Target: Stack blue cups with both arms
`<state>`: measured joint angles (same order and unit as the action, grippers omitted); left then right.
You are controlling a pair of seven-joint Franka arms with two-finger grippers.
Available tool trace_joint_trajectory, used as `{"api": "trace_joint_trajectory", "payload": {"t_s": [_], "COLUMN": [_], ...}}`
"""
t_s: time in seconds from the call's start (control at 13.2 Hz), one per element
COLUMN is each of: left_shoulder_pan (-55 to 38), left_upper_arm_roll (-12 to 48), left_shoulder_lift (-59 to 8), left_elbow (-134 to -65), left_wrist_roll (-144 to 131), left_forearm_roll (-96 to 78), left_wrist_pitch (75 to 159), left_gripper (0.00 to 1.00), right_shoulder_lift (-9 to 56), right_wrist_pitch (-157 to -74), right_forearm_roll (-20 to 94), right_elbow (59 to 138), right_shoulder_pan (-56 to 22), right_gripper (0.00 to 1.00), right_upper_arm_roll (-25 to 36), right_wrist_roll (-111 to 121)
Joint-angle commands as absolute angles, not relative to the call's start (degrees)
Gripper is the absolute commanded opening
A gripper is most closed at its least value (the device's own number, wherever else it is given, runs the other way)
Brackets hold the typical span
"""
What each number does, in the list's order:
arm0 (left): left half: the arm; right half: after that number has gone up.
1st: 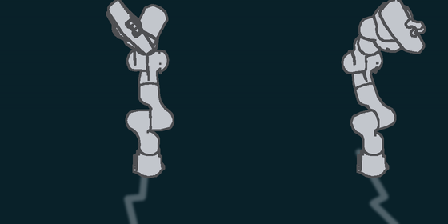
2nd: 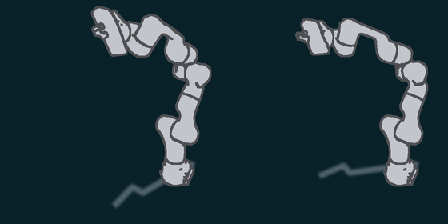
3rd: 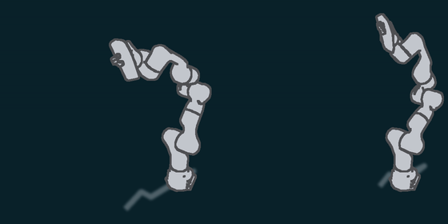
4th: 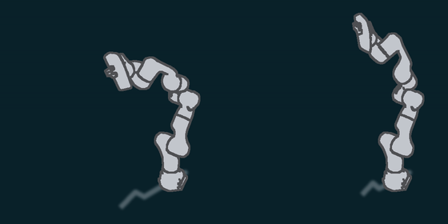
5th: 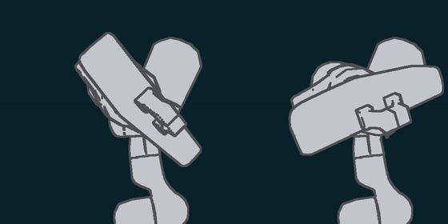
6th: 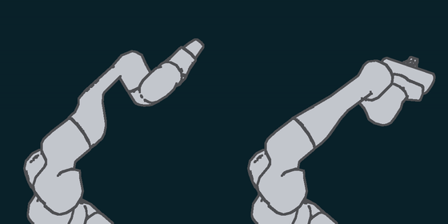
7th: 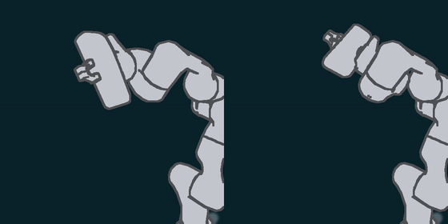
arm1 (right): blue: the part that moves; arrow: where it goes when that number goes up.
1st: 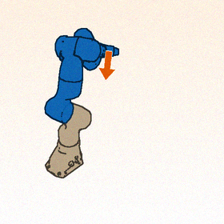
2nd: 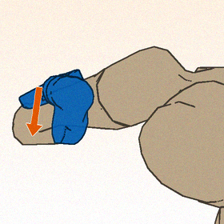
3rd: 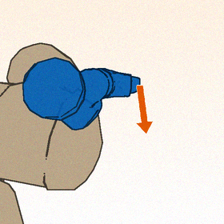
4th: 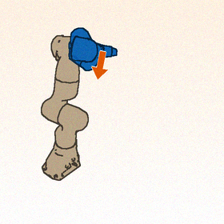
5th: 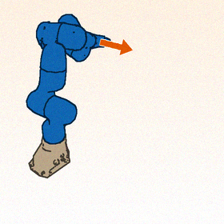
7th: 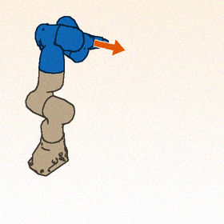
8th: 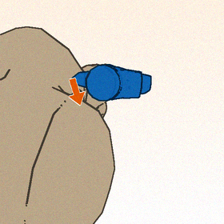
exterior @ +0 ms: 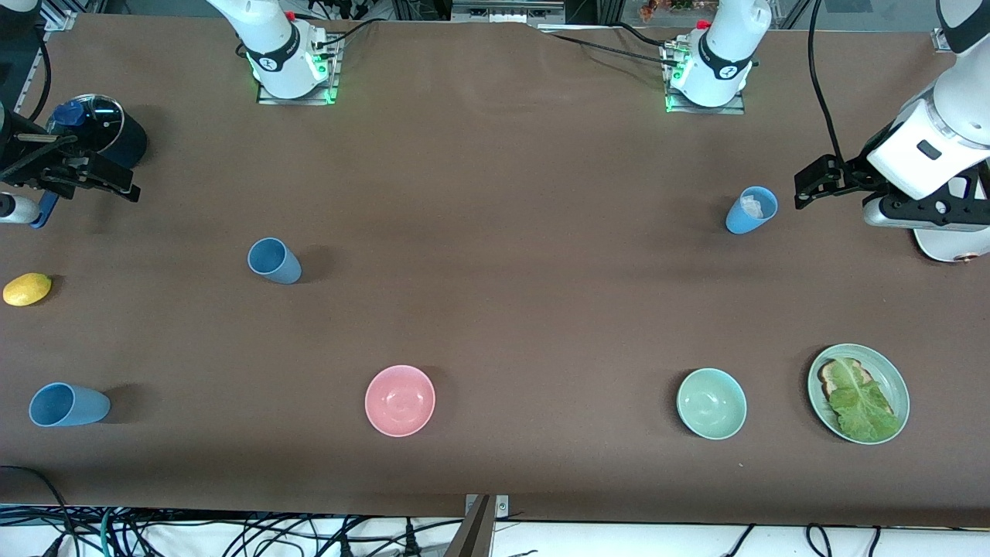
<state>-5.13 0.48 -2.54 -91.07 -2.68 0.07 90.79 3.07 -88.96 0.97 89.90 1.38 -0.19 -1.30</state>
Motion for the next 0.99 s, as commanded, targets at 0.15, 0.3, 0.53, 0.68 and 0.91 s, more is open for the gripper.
{"api": "trace_joint_trajectory", "payload": {"t_s": [0.15,0.3,0.53,0.68,0.91], "left_shoulder_pan": [-5.1,-5.1,-5.1,-5.0,-4.0], "left_upper_arm_roll": [0.4,0.4,0.4,0.4,0.4], "left_shoulder_lift": [-2.6,-2.7,-2.6,-2.6,-2.5], "left_elbow": [-91.1,-91.1,-91.1,-91.1,-91.1], "left_wrist_roll": [-1.1,-1.1,-1.1,-1.1,-0.9], "left_forearm_roll": [1.3,1.3,1.3,1.3,1.3], "left_wrist_pitch": [91.3,91.3,91.3,91.3,91.3], "left_gripper": [1.00,1.00,1.00,1.00,1.00], "right_shoulder_lift": [2.5,2.5,2.5,2.5,2.5], "right_wrist_pitch": [-88.6,-88.6,-88.5,-88.5,-88.5], "right_forearm_roll": [1.3,1.3,1.3,1.3,1.3], "right_elbow": [90.3,90.3,90.3,90.3,90.3], "right_shoulder_pan": [1.6,1.6,1.6,1.5,1.5], "right_gripper": [1.00,1.00,1.00,1.00,1.00], "right_upper_arm_roll": [-0.3,-0.2,-0.3,-0.3,-0.3], "right_wrist_roll": [-1.4,-1.4,-1.4,-1.4,-1.4]}}
